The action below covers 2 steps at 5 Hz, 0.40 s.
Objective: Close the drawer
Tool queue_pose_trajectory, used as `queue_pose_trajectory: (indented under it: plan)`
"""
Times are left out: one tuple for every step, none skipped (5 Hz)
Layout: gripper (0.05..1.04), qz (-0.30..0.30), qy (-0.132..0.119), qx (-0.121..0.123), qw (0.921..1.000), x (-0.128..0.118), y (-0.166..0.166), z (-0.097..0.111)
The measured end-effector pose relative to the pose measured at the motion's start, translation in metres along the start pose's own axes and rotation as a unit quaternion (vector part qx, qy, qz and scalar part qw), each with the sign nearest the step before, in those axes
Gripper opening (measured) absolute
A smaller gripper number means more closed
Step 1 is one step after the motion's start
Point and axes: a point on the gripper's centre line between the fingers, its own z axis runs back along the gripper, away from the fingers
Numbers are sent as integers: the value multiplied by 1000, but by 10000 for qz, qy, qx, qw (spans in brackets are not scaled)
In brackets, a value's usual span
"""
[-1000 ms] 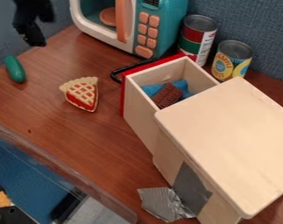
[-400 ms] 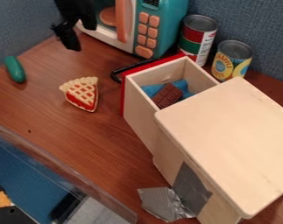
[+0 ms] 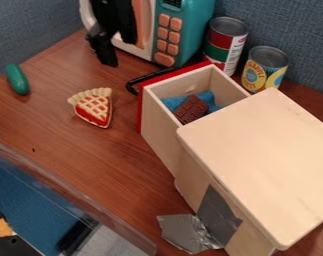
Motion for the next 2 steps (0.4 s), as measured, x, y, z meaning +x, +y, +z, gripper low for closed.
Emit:
queue_pose_trajectory:
  plan:
    - [1000, -159, 49, -112, 9998, 8, -3, -18]
    - [1000, -249, 145, -144, 9995, 8, -7, -33]
